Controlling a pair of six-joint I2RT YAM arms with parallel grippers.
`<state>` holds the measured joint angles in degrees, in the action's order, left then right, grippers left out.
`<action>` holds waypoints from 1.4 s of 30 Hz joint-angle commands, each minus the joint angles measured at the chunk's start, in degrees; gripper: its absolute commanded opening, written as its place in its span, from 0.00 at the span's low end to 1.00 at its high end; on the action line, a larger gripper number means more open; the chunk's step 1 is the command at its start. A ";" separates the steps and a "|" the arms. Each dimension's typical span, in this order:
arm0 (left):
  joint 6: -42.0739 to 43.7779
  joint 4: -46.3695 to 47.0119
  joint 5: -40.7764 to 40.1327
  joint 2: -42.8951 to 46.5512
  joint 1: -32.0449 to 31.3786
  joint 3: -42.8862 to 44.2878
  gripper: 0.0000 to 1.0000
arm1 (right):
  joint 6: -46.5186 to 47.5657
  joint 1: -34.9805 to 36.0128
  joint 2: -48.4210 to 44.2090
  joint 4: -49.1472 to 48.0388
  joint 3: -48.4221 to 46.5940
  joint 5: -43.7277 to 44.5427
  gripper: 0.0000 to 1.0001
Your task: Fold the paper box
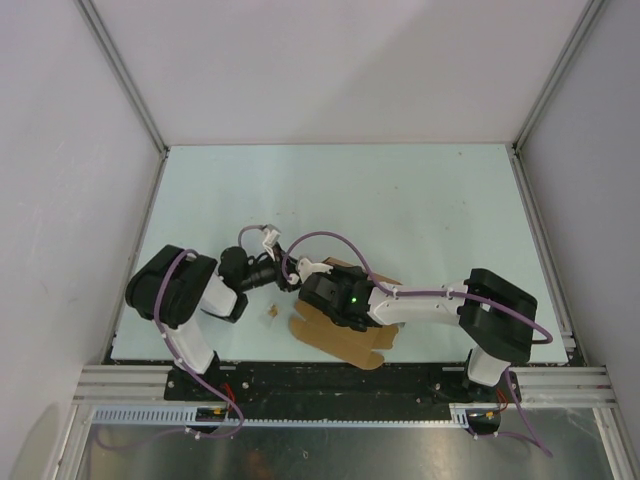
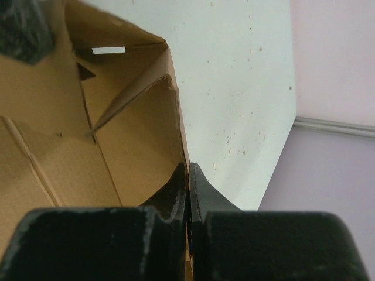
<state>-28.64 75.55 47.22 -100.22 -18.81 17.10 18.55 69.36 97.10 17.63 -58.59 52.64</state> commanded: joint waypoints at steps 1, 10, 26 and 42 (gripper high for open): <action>0.34 20.52 0.33 0.64 -2.19 -1.54 0.49 | -3.60 0.34 0.19 -0.05 0.40 -2.90 0.00; 0.61 20.52 -0.29 1.17 -2.29 -2.69 0.48 | -4.92 0.25 1.43 1.00 0.40 -2.11 0.00; 2.10 20.52 -1.78 2.58 -4.66 -5.50 0.51 | -11.51 1.30 3.62 3.82 0.32 3.17 0.01; -1.15 20.52 4.63 1.09 0.00 -1.37 0.55 | -10.37 1.91 -0.77 5.40 0.32 -7.53 0.00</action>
<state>-28.69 75.53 48.99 -99.07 -19.03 14.39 12.12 70.59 97.89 20.75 -58.61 56.03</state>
